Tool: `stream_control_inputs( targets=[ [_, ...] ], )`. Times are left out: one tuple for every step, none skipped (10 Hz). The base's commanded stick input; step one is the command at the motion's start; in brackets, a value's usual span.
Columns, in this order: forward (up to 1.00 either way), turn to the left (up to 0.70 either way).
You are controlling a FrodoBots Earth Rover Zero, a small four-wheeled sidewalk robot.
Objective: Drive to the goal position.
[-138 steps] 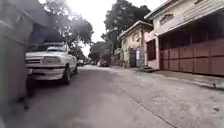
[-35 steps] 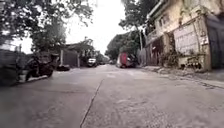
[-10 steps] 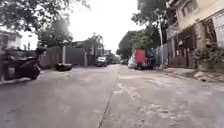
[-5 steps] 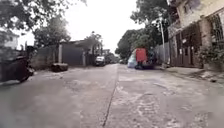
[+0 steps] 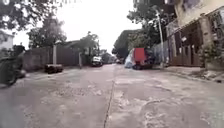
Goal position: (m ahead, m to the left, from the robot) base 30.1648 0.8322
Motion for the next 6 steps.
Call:
stream_control_inputs(
  targets=[
    [1.00, 0.00],
    [1.00, 0.00],
    [1.00, 0.00],
    [1.00, 0.00],
    [1.00, 0.00],
    [1.00, 0.00]
  ],
)
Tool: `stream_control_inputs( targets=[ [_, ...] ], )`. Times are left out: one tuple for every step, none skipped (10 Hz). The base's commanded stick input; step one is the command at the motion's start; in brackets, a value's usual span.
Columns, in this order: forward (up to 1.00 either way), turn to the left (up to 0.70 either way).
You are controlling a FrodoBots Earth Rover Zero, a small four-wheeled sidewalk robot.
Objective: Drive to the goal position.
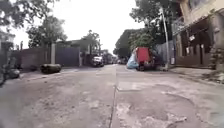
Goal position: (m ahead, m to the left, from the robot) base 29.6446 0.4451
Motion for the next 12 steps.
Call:
stream_control_inputs(
  targets=[
    [1.00, 0.00],
    [1.00, 0.00],
    [1.00, 0.00],
    [1.00, 0.00],
    [1.00, 0.00],
    [1.00, 0.00],
    [1.00, 0.00],
    [1.00, 0.00],
    [1.00, 0.00],
    [1.00, 0.00],
    [1.00, 0.00],
    [1.00, 0.00]
  ],
)
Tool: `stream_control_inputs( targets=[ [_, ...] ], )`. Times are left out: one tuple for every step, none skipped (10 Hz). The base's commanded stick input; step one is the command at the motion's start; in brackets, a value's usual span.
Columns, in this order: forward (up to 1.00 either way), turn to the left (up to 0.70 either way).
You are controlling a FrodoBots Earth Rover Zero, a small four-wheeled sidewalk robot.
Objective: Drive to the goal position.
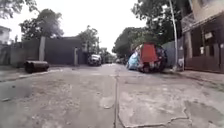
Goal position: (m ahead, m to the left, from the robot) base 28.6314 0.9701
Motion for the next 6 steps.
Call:
stream_control_inputs(
  targets=[
    [1.00, 0.00],
    [1.00, 0.00],
    [1.00, 0.00],
    [1.00, 0.00],
    [1.00, 0.00],
    [1.00, 0.00]
  ],
)
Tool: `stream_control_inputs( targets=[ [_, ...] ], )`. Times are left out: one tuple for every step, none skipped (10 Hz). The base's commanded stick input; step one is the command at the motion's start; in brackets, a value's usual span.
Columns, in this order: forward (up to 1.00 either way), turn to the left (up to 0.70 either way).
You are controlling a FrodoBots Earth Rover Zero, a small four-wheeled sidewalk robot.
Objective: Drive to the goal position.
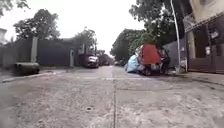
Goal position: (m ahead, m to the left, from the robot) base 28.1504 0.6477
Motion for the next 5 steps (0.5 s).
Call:
stream_control_inputs(
  targets=[
    [1.00, 0.00],
    [1.00, 0.00],
    [1.00, 0.00],
    [1.00, 0.00],
    [1.00, 0.00]
  ],
)
